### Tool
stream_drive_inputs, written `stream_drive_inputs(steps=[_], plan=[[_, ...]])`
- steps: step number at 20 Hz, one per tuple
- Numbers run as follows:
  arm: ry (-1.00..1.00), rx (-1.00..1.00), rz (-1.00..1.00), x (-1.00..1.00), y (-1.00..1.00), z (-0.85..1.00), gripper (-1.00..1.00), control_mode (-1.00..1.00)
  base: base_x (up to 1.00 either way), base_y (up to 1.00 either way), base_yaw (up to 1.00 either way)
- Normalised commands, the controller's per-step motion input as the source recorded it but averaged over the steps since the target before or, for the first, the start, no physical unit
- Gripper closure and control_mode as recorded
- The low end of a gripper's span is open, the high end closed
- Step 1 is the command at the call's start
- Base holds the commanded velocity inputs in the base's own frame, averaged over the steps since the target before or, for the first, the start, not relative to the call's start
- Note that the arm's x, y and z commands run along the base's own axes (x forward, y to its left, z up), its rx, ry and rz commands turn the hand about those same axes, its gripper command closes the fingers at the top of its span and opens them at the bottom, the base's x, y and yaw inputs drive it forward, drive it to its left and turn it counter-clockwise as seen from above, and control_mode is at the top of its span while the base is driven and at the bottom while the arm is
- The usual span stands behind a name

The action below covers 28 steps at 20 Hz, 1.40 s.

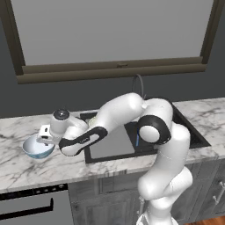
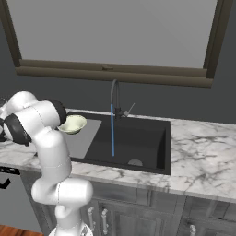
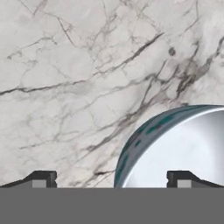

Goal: Rinse each bowl for a few seconds and place them down in the sink or on the counter.

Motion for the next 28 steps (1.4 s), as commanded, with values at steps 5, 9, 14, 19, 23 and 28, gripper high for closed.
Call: stream_drive_inputs(steps=[5, 9, 14, 19, 23, 28], plan=[[0.00, 0.02, 0.00, 0.25, 0.19, -0.13, -1.00, -1.00, 0.00, 0.00, 0.00], [0.00, 0.00, 0.00, 0.26, 0.21, -0.07, -1.00, -1.00, 0.00, 0.00, 0.00], [0.00, 0.00, 0.00, 0.20, 0.19, -0.15, -1.00, -1.00, 0.00, 0.00, 0.00], [0.00, 0.00, 0.00, 0.07, 0.15, -0.28, -1.00, -1.00, 0.00, 0.00, 0.00], [0.01, 0.00, 0.00, 0.05, 0.09, -0.29, 1.00, -1.00, 0.00, 0.00, 0.00], [0.00, 0.00, 0.00, 0.01, 0.00, -0.03, 1.00, -1.00, 0.00, 0.00, 0.00]])
